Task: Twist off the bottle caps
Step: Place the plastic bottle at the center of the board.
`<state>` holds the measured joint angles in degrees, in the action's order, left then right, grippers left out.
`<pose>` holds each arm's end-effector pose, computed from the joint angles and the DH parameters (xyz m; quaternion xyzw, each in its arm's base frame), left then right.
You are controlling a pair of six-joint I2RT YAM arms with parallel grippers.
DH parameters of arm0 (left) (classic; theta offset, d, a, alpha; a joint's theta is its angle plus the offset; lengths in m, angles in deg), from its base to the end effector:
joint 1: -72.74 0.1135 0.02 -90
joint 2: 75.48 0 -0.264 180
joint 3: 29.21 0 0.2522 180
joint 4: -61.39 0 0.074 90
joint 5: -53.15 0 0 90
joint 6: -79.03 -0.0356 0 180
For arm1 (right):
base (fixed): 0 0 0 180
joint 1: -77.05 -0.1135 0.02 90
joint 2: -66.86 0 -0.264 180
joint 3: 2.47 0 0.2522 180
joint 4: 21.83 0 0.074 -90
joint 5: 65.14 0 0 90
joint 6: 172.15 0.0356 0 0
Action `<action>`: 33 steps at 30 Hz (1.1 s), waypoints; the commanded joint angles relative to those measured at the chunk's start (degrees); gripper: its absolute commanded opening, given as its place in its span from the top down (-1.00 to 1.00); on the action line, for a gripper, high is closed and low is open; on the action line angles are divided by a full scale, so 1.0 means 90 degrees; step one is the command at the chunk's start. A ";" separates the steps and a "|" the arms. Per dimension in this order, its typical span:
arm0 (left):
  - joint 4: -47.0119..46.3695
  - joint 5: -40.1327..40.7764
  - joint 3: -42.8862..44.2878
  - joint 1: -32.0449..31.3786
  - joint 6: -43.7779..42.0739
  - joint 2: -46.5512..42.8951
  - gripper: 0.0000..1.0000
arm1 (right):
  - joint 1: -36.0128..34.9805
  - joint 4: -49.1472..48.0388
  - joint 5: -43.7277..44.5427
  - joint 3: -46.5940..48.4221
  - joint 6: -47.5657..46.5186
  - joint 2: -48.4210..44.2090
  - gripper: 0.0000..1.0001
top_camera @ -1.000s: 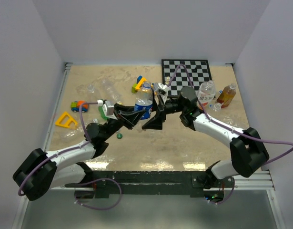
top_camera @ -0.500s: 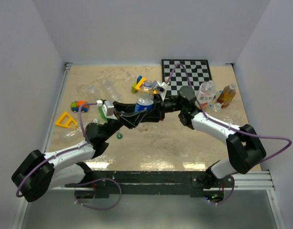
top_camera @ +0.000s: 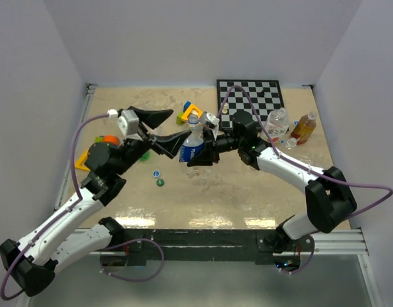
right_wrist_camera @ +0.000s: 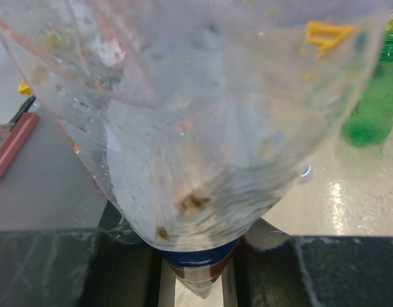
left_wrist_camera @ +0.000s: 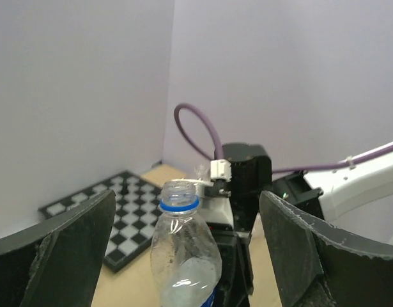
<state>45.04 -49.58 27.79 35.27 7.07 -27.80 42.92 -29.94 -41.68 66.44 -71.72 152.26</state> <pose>0.1453 -0.1213 0.3966 0.1818 0.5057 -0.4440 0.7170 0.2531 0.2110 0.2922 -0.4808 0.5457 0.5914 0.3482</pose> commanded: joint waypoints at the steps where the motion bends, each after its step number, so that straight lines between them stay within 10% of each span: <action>1: 0.3321 -0.0674 0.1345 0.0189 -0.0607 0.0647 -0.97 | -0.0026 0.0740 0.0128 0.0346 -0.1051 -0.0192 0.73; 13: 0.4556 -0.1574 0.2646 0.0189 -0.1067 0.1743 -0.73 | -0.0026 0.0896 0.0108 0.0375 -0.1111 -0.0173 0.71; 18: 0.4741 -0.1671 0.2909 0.0189 -0.1077 0.1948 0.04 | -0.0026 0.0916 0.0138 0.0375 -0.1111 -0.0163 0.69; 28: 0.4967 -0.1028 0.2705 0.0189 -0.1223 0.1510 0.78 | 0.0022 0.1277 0.0225 0.0473 -0.1647 -0.0222 -0.54; 33: 0.4830 -0.0393 0.2325 0.0199 -0.1253 0.1099 0.95 | 0.0247 0.1385 0.0303 0.0483 -0.1774 -0.0339 -0.77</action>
<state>90.35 -59.02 50.46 36.75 -3.16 -14.03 43.64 -18.84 -40.00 68.48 -85.29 152.20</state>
